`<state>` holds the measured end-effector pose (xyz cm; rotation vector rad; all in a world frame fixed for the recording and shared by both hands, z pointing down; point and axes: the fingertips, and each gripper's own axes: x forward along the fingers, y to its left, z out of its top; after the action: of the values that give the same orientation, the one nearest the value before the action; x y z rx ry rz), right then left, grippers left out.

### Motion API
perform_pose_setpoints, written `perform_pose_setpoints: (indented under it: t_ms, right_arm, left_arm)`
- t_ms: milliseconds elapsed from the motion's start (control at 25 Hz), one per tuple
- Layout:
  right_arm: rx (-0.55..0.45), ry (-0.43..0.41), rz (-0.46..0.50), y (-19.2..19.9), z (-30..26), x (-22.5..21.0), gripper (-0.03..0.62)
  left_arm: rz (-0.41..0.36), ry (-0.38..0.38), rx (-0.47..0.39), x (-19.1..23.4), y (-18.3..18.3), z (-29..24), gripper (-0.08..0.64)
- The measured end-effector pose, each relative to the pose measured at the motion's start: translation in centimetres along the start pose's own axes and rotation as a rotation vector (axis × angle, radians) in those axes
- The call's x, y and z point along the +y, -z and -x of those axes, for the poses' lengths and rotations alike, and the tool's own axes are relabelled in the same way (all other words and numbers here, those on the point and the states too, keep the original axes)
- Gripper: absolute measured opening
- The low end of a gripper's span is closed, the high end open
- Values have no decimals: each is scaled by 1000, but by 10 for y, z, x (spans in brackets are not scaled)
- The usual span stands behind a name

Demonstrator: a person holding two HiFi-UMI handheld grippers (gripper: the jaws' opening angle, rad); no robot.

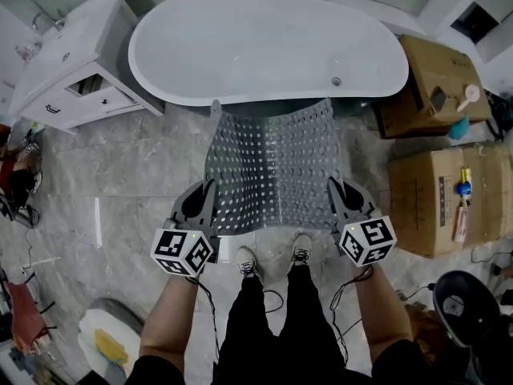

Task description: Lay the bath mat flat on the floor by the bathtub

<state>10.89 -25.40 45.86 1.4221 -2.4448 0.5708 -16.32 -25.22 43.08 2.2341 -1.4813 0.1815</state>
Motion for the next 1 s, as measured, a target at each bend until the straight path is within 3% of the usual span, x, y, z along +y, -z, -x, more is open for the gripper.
perform_pose_setpoints:
  t_ms: [360, 640, 1000]
  right_arm:
    - [34, -9, -50, 74, -44, -61, 29]
    - [57, -30, -28, 138, -91, -91, 29]
    - [57, -3, -14, 240, -155, -126, 29]
  left_arm:
    - [15, -62, 33, 9, 66, -56, 32]
    - [-4, -85, 42, 37, 131, -100, 32]
    - [-44, -50, 56, 84, 233, -165, 32]
